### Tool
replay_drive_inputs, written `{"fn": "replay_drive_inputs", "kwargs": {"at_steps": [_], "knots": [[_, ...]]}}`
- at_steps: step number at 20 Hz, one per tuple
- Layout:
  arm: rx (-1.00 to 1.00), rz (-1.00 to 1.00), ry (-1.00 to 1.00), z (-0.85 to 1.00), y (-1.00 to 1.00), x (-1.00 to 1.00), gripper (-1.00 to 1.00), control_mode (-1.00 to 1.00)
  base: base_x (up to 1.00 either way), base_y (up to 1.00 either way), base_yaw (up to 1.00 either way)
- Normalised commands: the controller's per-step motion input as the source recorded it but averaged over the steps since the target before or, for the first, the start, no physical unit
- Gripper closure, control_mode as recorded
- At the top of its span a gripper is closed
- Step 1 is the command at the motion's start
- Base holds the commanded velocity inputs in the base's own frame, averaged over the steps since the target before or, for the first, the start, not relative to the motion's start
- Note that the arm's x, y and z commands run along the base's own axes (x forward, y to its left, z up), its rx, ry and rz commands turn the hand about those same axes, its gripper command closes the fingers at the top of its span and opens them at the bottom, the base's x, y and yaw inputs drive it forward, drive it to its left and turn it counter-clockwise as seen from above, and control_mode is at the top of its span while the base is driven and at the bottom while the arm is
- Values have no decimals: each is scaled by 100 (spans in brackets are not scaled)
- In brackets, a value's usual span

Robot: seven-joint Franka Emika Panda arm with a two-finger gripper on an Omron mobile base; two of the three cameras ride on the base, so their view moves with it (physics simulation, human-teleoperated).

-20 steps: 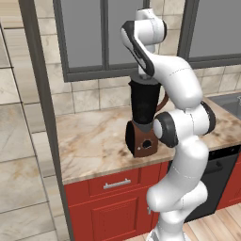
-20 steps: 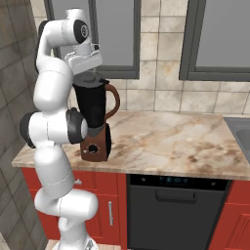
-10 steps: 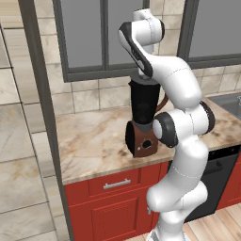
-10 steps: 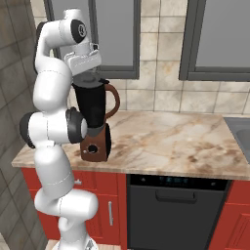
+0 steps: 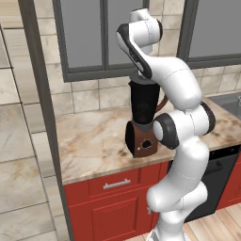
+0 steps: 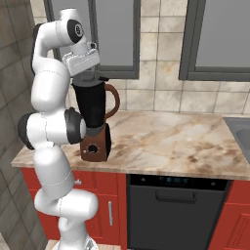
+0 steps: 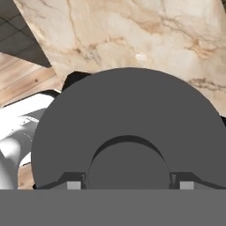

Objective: Grab the lemon wedge and garlic from the fridge, place them in the blender, close the lid, and turn on the blender to create a marinade.

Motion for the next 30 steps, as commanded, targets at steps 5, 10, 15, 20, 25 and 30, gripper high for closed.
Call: {"fn": "replay_drive_inputs", "kwargs": {"at_steps": [5,10,15,20,25,30], "knots": [[-6,6,12,-33,15,-6,100,-100,0,0,0],[-1,1,9,-9,18,-1,100,-100,0,0,0],[0,0,3,15,-1,0,100,-100,0,0,0],[-1,11,7,-3,12,-4,100,-100,0,0,0],[-5,21,4,-4,8,-17,100,-100,0,0,0],[-11,17,0,-22,26,-43,100,-100,0,0,0]]}}
